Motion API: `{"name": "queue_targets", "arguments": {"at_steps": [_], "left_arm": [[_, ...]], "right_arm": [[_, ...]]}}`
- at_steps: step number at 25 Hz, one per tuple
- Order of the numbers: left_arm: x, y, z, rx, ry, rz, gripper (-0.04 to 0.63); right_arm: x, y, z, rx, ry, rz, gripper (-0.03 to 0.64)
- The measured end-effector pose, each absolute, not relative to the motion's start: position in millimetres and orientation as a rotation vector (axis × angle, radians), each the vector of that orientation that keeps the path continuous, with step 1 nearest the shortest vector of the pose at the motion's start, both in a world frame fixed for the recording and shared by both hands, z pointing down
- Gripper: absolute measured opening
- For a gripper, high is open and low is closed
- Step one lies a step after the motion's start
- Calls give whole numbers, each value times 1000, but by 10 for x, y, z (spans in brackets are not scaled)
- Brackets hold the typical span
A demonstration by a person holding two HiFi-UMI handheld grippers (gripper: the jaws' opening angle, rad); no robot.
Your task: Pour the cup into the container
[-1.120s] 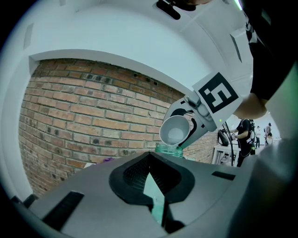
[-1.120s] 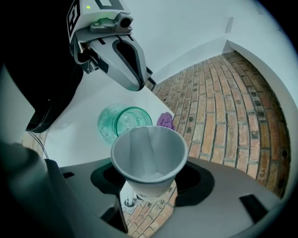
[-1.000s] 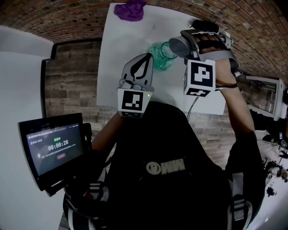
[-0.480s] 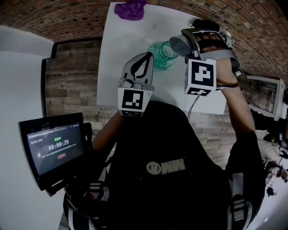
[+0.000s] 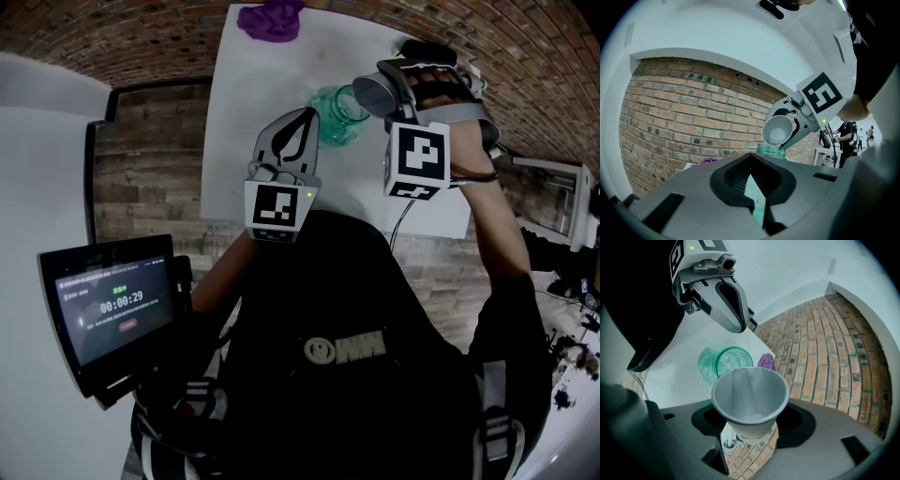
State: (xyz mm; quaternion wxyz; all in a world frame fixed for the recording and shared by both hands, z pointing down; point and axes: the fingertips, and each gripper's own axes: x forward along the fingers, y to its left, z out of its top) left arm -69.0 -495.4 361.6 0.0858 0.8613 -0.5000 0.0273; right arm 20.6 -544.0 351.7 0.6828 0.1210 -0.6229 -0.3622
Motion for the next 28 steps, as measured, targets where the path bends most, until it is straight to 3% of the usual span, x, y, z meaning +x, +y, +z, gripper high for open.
{"name": "queue_targets", "arguments": {"at_steps": [28], "left_arm": [[-663, -4948, 3611, 2573, -1494, 97, -2]], "right_arm": [[218, -5443, 3511, 259, -1362, -836, 284]]}}
